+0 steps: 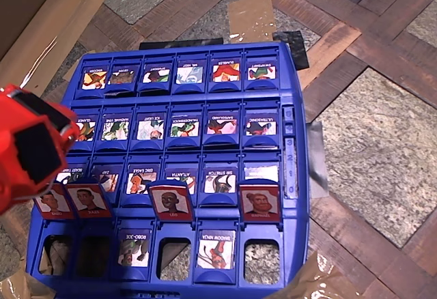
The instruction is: Flip A0.
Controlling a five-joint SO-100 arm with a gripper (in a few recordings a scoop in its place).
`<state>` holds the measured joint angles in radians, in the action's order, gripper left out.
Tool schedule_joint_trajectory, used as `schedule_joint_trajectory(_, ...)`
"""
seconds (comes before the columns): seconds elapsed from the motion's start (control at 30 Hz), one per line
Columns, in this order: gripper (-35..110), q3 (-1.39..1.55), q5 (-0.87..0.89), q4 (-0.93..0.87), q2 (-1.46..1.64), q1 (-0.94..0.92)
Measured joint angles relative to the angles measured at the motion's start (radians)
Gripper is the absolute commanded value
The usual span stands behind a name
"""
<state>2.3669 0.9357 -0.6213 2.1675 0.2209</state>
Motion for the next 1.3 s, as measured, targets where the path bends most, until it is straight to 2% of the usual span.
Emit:
schedule_joint_trajectory(0.17, 0, -0.055, 0.044, -0.064, -0.057, 0.000)
schedule_joint_trajectory(0.47, 0, -0.140, 0.181, -0.071, -0.201, 0.051)
schedule_joint_trajectory(1.07, 0, -0.143, 0.210, -0.035, -0.272, 0.101)
schedule_joint_trajectory(1.3, 0, -0.063, 0.207, -0.028, -0.192, 0.120)
